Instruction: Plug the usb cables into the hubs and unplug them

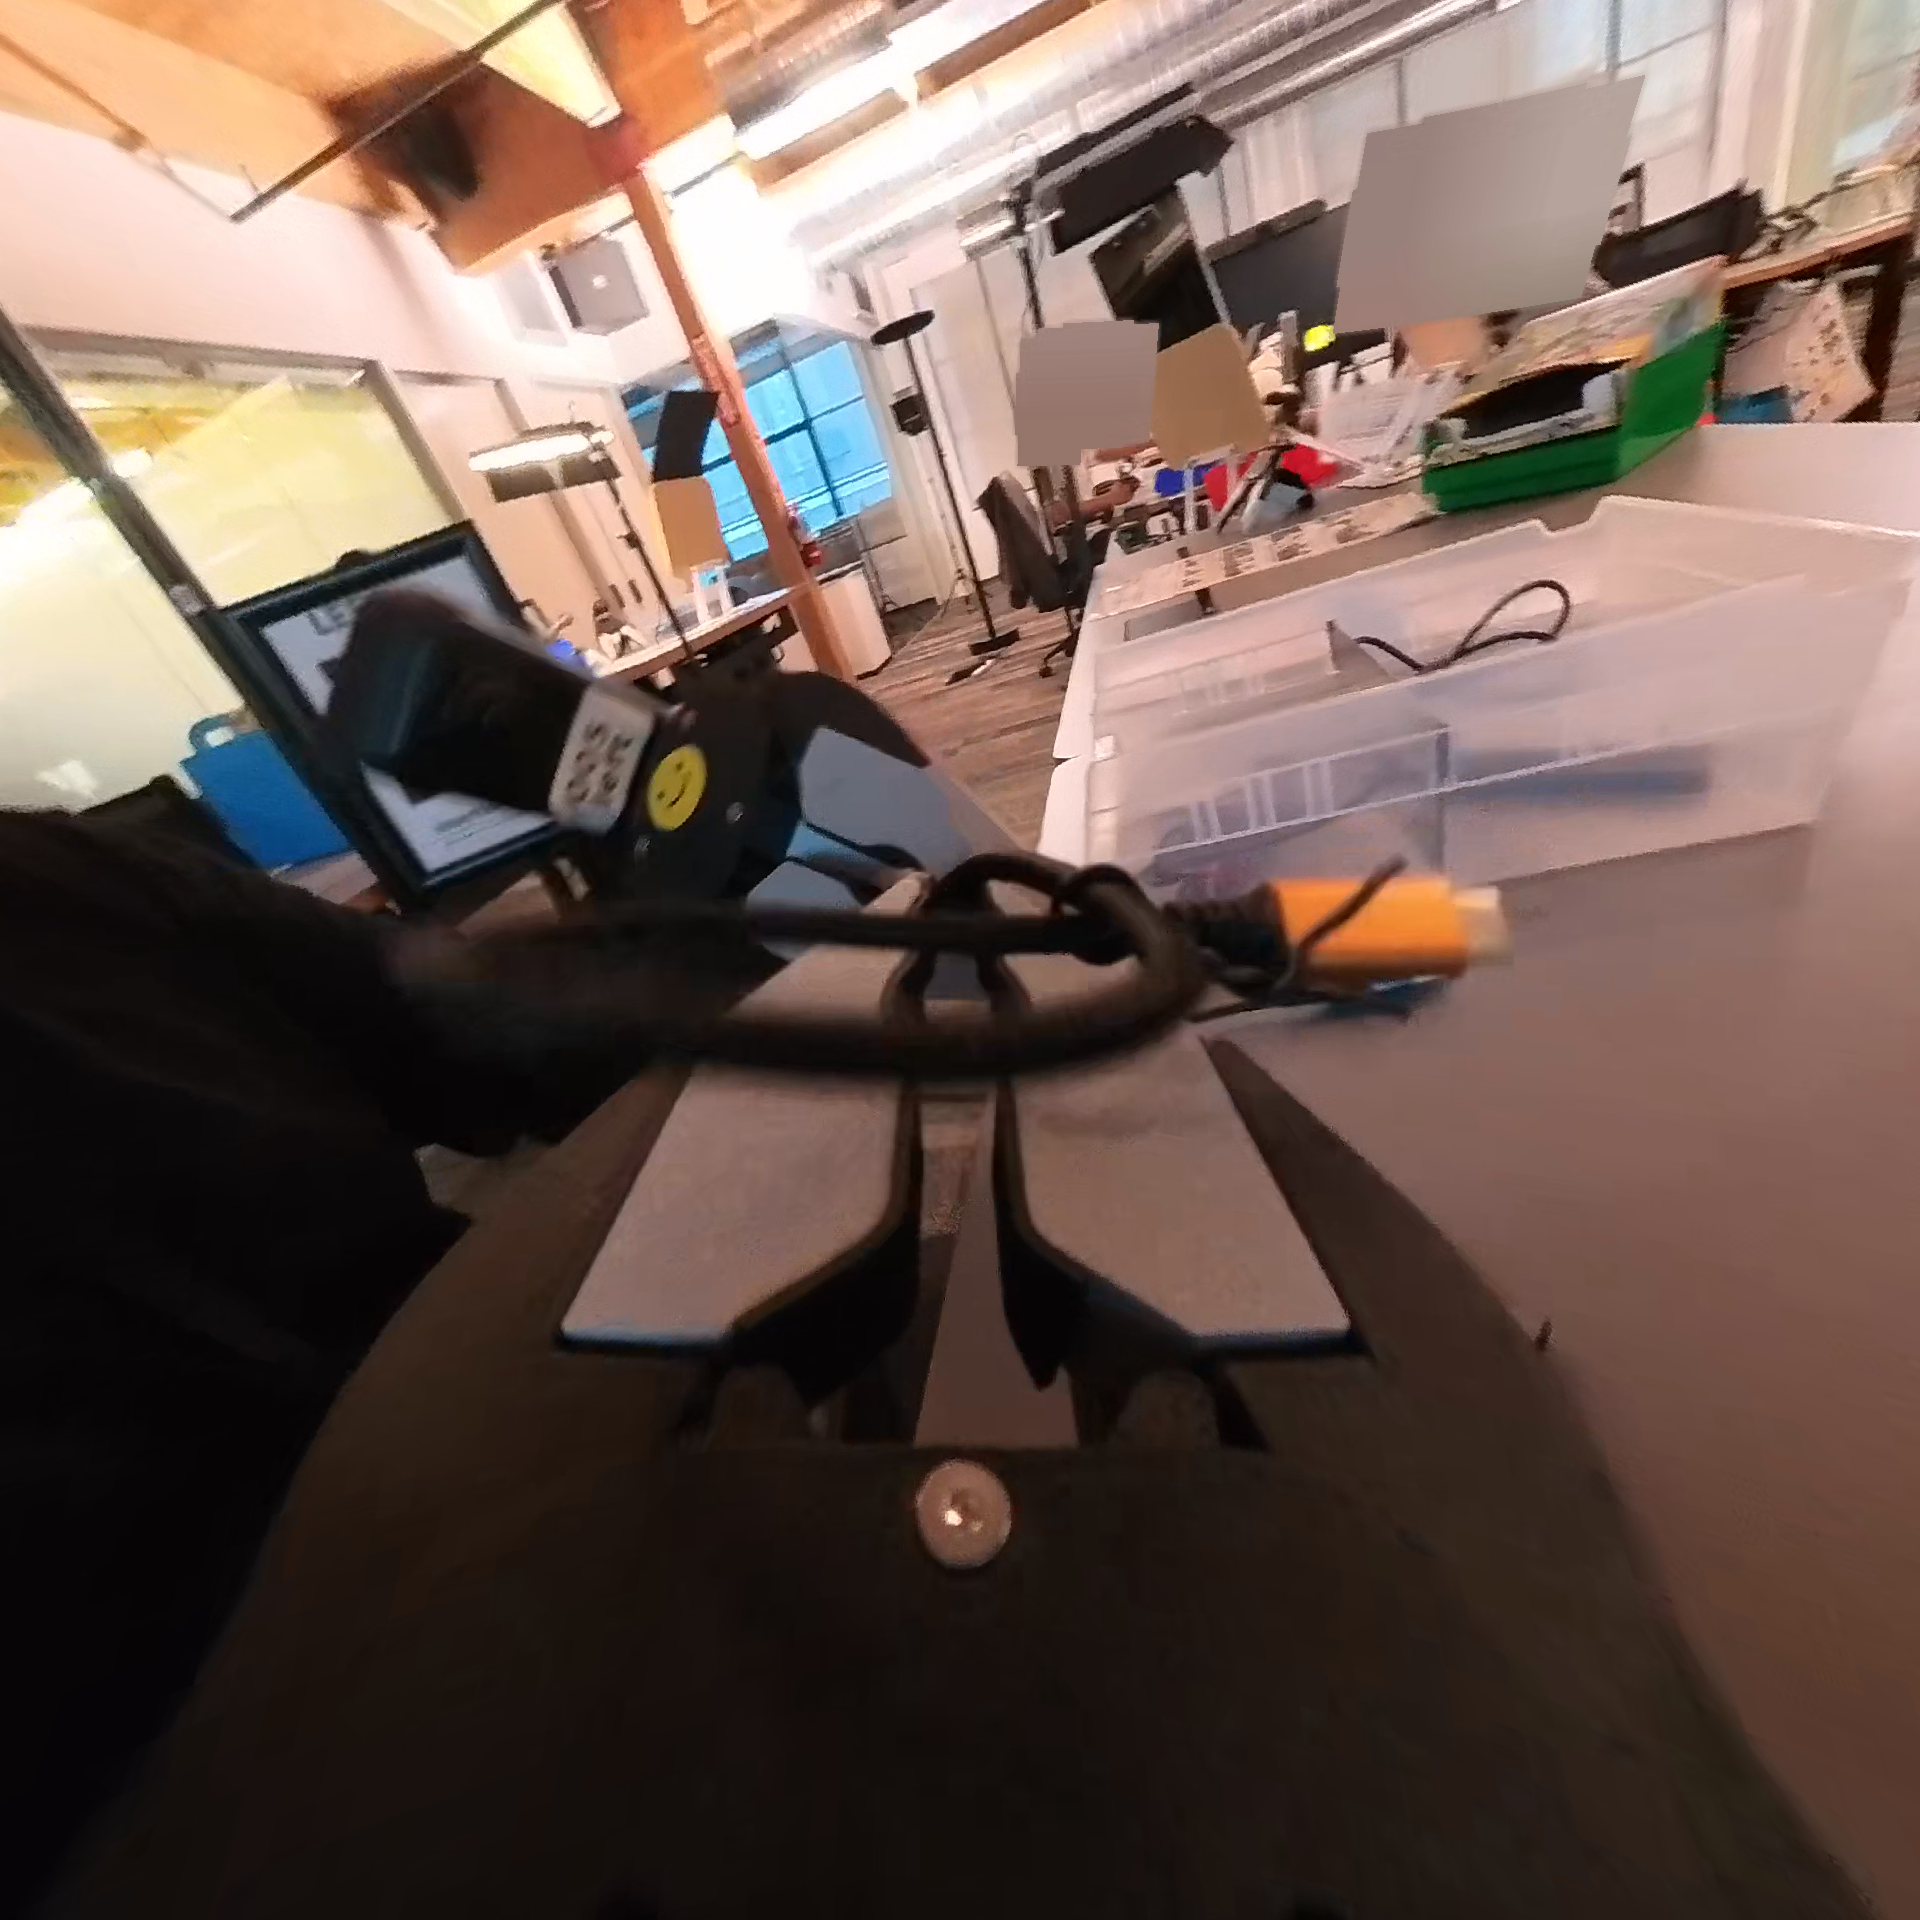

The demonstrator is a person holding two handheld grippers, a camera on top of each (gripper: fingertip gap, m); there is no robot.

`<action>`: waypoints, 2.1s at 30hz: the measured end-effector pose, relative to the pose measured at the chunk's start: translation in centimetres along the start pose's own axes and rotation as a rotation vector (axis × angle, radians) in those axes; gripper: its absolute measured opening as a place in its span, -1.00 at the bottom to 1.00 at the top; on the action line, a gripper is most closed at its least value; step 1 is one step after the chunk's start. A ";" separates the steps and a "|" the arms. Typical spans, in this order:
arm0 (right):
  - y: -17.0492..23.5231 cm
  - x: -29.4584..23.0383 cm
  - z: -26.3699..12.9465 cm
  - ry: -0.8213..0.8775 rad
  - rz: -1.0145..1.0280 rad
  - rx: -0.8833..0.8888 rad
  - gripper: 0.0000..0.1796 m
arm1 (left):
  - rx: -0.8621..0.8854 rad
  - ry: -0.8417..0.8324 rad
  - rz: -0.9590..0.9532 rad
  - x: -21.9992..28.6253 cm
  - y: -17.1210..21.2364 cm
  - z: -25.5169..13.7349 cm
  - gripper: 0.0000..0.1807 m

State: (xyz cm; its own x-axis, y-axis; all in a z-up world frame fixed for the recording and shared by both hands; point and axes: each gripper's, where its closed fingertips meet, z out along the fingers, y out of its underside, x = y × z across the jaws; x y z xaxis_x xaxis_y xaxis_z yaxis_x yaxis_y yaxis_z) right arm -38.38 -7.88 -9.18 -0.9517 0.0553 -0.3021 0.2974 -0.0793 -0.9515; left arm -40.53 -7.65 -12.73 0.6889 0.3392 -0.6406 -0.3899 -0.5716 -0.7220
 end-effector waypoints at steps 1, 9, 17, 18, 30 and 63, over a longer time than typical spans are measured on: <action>0.0 -0.3 -0.1 -0.017 -0.021 -0.004 -0.97 | 0.023 0.070 -0.082 0.4 -0.3 -0.1 -1.00; 0.9 -0.6 -0.5 0.022 -0.214 -0.109 -0.93 | 0.078 0.516 -0.508 3.5 -1.2 -1.2 -1.00; 0.6 -1.6 -0.2 -0.018 -0.237 -0.067 -0.71 | 0.166 0.817 -0.777 4.8 -2.7 -3.0 -1.00; 0.6 -1.9 -0.2 -0.034 -0.240 -0.057 -0.71 | 0.178 0.844 -0.795 4.9 -2.9 -3.2 -1.00; 0.0 -3.6 0.3 -0.148 -0.148 0.023 -0.97 | 0.239 1.070 -0.944 5.6 -4.2 -4.6 -1.00; -0.3 -0.7 0.3 0.086 -0.183 -0.005 -0.96 | -0.058 0.633 -0.747 2.0 1.5 -1.9 -0.70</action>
State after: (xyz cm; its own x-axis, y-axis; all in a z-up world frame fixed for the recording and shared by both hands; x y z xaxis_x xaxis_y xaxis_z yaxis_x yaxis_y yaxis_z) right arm -37.80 -8.23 -8.66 -0.9798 0.1534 -0.1281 0.1209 -0.0551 -0.9911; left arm -38.59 -9.25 -14.63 0.9532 0.1744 0.2470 0.2986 -0.4142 -0.8598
